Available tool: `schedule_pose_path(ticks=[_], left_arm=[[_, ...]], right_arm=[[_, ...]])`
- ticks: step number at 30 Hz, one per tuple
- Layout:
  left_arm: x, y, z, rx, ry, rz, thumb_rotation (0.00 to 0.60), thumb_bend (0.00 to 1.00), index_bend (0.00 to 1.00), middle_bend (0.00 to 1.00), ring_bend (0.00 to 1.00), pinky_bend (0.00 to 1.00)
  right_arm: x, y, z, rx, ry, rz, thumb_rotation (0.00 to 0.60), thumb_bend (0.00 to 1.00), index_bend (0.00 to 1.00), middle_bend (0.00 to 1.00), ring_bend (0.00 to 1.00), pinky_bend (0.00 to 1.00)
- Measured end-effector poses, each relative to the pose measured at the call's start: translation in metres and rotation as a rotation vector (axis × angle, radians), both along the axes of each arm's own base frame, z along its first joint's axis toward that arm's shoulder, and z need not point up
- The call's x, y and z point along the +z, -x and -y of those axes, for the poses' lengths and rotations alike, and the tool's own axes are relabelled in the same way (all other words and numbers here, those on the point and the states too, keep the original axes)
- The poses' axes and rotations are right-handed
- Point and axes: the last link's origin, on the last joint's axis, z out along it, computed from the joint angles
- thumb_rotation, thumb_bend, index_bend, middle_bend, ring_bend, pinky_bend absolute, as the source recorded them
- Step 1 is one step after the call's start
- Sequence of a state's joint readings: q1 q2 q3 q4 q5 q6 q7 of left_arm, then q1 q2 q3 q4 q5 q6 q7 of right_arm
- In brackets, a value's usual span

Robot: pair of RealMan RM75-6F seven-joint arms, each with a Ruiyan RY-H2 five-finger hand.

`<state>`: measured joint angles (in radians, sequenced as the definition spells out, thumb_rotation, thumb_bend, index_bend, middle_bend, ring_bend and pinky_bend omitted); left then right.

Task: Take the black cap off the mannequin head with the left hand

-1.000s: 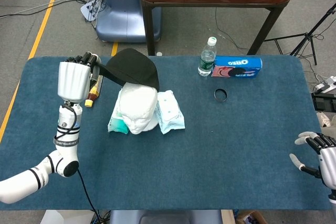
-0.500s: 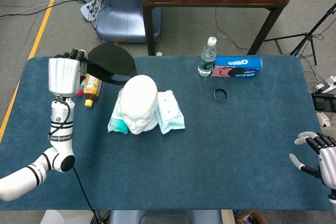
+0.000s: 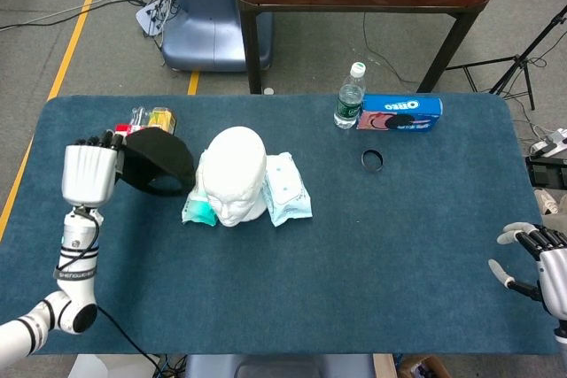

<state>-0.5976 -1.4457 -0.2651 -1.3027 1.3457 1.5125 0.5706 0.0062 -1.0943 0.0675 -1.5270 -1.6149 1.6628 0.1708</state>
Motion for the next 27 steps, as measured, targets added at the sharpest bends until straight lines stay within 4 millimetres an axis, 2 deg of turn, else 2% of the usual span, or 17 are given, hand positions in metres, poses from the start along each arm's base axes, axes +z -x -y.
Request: schedule_pose_path(ticks=[8, 16, 19, 22, 25, 27], left_arm=[[0.005, 0.036, 0.053, 0.083, 0.023, -0.080, 0.600, 0.59, 0.61, 0.56, 0.69, 0.78], [0.008, 0.045, 0.093, 0.108, 0.052, -0.132, 0.600, 0.59, 0.59, 0.55, 0.66, 0.78], [0.007, 0.047, 0.104, 0.130, 0.067, -0.146, 0.600, 0.53, 0.57, 0.53, 0.64, 0.78], [0.006, 0.049, 0.114, 0.162, 0.083, -0.176, 0.600, 0.45, 0.51, 0.50, 0.57, 0.75], [0.004, 0.050, 0.126, 0.216, 0.107, -0.219, 0.600, 0.42, 0.37, 0.41, 0.46, 0.70], [0.003, 0.050, 0.135, 0.268, 0.131, -0.243, 0.600, 0.42, 0.24, 0.32, 0.35, 0.61]], right_arm=[[-0.003, 0.000, 0.002, -0.007, -0.005, -0.011, 0.600, 0.23, 0.48, 0.39, 0.34, 0.38], [-0.004, -0.001, 0.003, -0.008, -0.007, -0.017, 0.600, 0.23, 0.48, 0.39, 0.34, 0.38], [-0.004, -0.001, 0.003, -0.008, -0.006, -0.015, 0.600, 0.23, 0.48, 0.39, 0.34, 0.38], [-0.004, -0.001, 0.003, -0.008, -0.005, -0.013, 0.600, 0.23, 0.48, 0.39, 0.34, 0.38], [-0.004, -0.001, 0.003, -0.009, -0.005, -0.014, 0.600, 0.23, 0.48, 0.39, 0.34, 0.38], [-0.004, -0.001, 0.003, -0.009, -0.006, -0.016, 0.600, 0.23, 0.48, 0.39, 0.34, 0.38]])
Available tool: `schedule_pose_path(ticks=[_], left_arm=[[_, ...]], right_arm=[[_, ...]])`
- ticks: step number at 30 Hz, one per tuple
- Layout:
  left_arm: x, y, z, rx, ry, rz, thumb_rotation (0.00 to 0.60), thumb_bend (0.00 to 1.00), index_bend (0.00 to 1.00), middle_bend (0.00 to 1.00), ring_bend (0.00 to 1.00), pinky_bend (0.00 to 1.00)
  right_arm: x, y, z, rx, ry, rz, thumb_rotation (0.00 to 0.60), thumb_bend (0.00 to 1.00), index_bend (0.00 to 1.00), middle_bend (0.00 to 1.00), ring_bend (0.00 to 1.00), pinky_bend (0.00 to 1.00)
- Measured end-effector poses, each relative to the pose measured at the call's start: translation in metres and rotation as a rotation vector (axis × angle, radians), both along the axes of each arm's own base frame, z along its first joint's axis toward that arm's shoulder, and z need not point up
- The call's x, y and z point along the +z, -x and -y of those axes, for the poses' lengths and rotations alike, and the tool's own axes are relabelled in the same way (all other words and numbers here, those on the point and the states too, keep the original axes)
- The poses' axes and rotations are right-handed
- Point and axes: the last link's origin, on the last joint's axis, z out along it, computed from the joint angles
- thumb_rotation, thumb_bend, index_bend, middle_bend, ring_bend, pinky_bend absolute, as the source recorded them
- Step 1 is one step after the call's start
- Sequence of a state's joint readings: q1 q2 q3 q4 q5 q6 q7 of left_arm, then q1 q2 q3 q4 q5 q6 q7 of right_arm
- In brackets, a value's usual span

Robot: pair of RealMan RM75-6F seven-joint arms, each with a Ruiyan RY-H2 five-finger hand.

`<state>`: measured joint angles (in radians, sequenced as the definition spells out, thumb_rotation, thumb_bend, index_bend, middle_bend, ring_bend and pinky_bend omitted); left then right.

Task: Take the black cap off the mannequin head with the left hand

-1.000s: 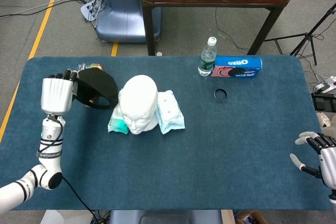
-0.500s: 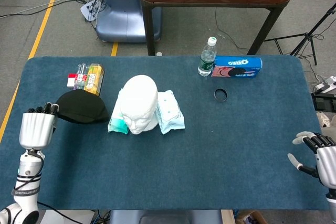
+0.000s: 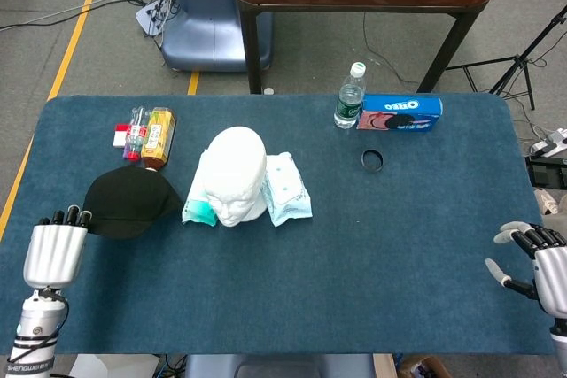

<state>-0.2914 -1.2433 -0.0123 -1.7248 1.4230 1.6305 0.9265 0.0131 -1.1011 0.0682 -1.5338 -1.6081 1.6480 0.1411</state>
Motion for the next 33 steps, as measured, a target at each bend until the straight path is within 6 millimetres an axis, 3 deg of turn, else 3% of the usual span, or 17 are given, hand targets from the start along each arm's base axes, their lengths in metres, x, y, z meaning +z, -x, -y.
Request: schedule_pose_path(ticks=[2, 5, 6, 9, 13, 17, 21, 24, 29, 33], left_arm=[[0.000, 0.000, 0.009, 0.060, 0.026, -0.017, 0.600, 0.38, 0.13, 0.24, 0.27, 0.54], [0.002, 0.002, 0.023, 0.145, 0.071, -0.033, 0.600, 0.24, 0.01, 0.14, 0.18, 0.44], [0.003, 0.002, 0.027, 0.168, 0.084, -0.039, 0.600, 0.17, 0.00, 0.10, 0.15, 0.37], [0.006, 0.003, 0.037, 0.227, 0.121, -0.054, 0.600, 0.07, 0.00, 0.06, 0.10, 0.25], [0.011, 0.002, 0.047, 0.263, 0.156, -0.063, 0.600, 0.04, 0.00, 0.04, 0.08, 0.22], [0.012, 0.003, 0.047, 0.240, 0.139, -0.079, 0.600, 0.04, 0.04, 0.05, 0.10, 0.31], [0.011, 0.007, 0.045, 0.211, 0.121, -0.055, 0.600, 0.14, 0.27, 0.24, 0.26, 0.45], [0.010, 0.008, 0.042, 0.172, 0.122, 0.021, 0.600, 0.22, 0.38, 0.35, 0.33, 0.50], [0.010, 0.018, 0.037, 0.052, 0.116, 0.152, 0.600, 0.24, 0.48, 0.47, 0.42, 0.58], [0.007, 0.031, 0.035, -0.024, 0.127, 0.216, 0.600, 0.24, 0.51, 0.50, 0.44, 0.60]], right_arm=[[0.000, 0.000, 0.000, -0.001, -0.001, -0.002, 0.600, 0.23, 0.48, 0.39, 0.34, 0.38], [-0.001, 0.000, 0.000, -0.002, -0.002, -0.005, 0.600, 0.23, 0.48, 0.39, 0.34, 0.38], [-0.001, 0.000, 0.001, -0.002, -0.003, -0.006, 0.600, 0.23, 0.48, 0.39, 0.34, 0.38], [-0.003, 0.000, 0.001, -0.004, -0.005, -0.010, 0.600, 0.23, 0.48, 0.39, 0.34, 0.38], [-0.004, -0.001, 0.001, -0.004, -0.009, -0.015, 0.600, 0.23, 0.48, 0.39, 0.34, 0.38], [-0.004, -0.001, 0.001, -0.005, -0.008, -0.015, 0.600, 0.23, 0.48, 0.39, 0.34, 0.38], [-0.004, -0.001, 0.002, -0.007, -0.006, -0.018, 0.600, 0.23, 0.48, 0.39, 0.34, 0.38], [-0.005, 0.000, 0.002, -0.011, -0.005, -0.024, 0.600, 0.23, 0.48, 0.39, 0.34, 0.38], [-0.007, 0.000, 0.001, -0.023, -0.001, -0.039, 0.600, 0.23, 0.48, 0.39, 0.34, 0.38], [-0.008, 0.002, -0.002, -0.041, 0.014, -0.050, 0.600, 0.23, 0.48, 0.39, 0.34, 0.38]])
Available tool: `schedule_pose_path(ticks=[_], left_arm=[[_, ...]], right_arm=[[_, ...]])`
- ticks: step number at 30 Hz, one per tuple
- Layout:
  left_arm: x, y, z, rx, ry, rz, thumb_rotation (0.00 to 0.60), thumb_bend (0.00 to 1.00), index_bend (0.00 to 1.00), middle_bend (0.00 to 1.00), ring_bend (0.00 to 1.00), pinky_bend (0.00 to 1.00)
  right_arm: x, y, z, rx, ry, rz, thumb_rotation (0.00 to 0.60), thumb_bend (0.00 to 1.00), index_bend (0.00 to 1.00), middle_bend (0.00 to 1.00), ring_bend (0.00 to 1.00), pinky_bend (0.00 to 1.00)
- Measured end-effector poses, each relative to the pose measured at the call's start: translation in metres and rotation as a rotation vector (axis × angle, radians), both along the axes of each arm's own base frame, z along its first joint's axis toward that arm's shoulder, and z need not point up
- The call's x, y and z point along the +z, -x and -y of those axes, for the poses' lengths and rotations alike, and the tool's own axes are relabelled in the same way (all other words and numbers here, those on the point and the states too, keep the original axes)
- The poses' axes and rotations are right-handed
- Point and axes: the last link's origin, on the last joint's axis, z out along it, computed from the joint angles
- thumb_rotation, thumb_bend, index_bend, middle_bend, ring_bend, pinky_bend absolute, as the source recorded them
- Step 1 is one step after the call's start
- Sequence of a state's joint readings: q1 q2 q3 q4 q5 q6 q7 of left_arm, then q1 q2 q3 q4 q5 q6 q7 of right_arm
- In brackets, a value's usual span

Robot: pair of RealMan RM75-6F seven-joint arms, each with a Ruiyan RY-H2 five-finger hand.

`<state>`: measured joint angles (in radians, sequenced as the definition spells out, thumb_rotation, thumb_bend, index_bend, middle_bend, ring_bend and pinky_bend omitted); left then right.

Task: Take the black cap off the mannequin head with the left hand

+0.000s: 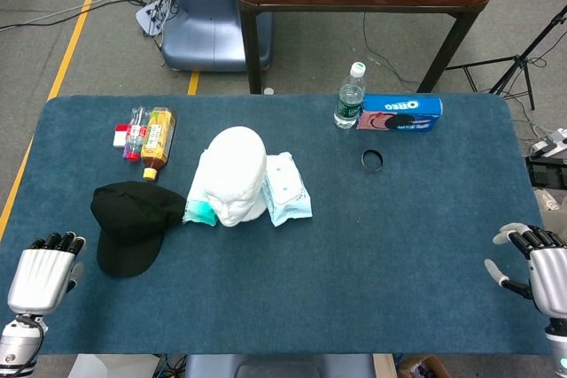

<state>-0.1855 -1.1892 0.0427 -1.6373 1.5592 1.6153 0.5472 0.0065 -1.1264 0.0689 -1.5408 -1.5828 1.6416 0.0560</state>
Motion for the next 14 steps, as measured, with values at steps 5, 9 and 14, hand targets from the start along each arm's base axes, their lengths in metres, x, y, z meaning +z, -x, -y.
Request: schedule_pose_path(ticks=[5, 9, 14], left_arm=[[-0.006, 0.010, -0.001, -0.029, 0.022, 0.072, 0.600, 0.24, 0.53, 0.51, 0.45, 0.61], [-0.008, 0.018, -0.004, -0.039, 0.029, 0.121, 0.600, 0.24, 0.56, 0.54, 0.46, 0.61], [-0.010, 0.038, -0.010, -0.024, 0.027, 0.150, 0.600, 0.24, 0.57, 0.55, 0.46, 0.61]], right_arm=[[0.000, 0.002, -0.005, -0.017, 0.023, -0.005, 0.600, 0.23, 0.48, 0.39, 0.34, 0.38], [0.002, 0.006, -0.012, -0.040, 0.055, -0.008, 0.600, 0.23, 0.48, 0.39, 0.34, 0.38], [0.002, 0.007, -0.010, -0.048, 0.065, -0.007, 0.600, 0.23, 0.48, 0.39, 0.34, 0.38]])
